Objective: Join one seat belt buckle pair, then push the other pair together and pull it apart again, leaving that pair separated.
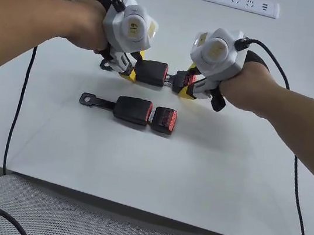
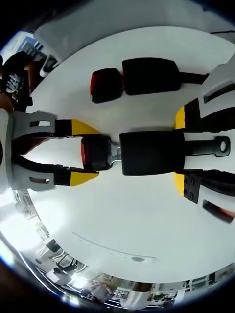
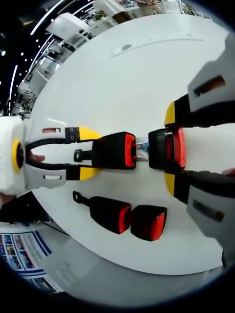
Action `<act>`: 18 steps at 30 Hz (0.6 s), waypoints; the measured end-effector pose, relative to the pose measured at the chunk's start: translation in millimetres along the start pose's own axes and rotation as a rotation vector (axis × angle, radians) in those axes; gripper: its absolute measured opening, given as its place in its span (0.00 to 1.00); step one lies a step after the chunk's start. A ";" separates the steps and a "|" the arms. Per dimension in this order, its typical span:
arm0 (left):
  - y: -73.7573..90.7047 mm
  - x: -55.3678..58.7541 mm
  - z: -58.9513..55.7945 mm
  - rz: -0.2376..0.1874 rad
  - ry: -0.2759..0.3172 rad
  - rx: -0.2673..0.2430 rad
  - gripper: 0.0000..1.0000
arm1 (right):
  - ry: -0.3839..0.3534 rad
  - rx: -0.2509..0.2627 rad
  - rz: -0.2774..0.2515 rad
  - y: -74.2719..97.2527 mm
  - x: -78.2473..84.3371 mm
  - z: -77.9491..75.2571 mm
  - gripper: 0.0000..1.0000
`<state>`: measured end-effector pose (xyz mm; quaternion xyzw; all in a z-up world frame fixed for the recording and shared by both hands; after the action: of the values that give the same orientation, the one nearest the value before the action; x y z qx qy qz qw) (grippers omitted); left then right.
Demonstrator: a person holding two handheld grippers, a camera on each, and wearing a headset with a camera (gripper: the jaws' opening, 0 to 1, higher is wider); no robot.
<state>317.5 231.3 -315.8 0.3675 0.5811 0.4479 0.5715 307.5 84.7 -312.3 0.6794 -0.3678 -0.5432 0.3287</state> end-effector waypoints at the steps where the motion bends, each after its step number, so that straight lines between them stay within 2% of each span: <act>1: 0.0 -0.4 -0.4 -0.001 0.004 0.000 0.28 | 0.001 0.002 -0.003 0.9 0.9 0.3 0.33; 7: 2.2 -4.3 -6.0 0.009 -0.007 -0.005 0.28 | 0.018 0.006 -0.021 2.5 4.7 2.7 0.34; 14: 0.1 -1.1 -3.2 0.000 0.001 -0.004 0.28 | -0.024 0.026 0.006 18.4 35.1 6.0 0.34; 18: -0.1 -1.5 -2.4 -0.001 0.005 -0.004 0.29 | -0.027 0.018 0.028 26.8 51.6 12.7 0.34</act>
<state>315.2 229.7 -315.5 0.3651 0.5819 0.4498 0.5707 298.5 26.1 -317.6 0.6696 -0.3865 -0.5445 0.3251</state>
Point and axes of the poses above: the centre of the closed fingertips' face, and the gripper's own axes: y roughly backward along the fingers, z roughly to its left, x roughly out of its underside, the point moved 6 cm from there along y, roughly backward along the fingers, and after that the axes turned 8 degrees about y, right-handed, at the moved point
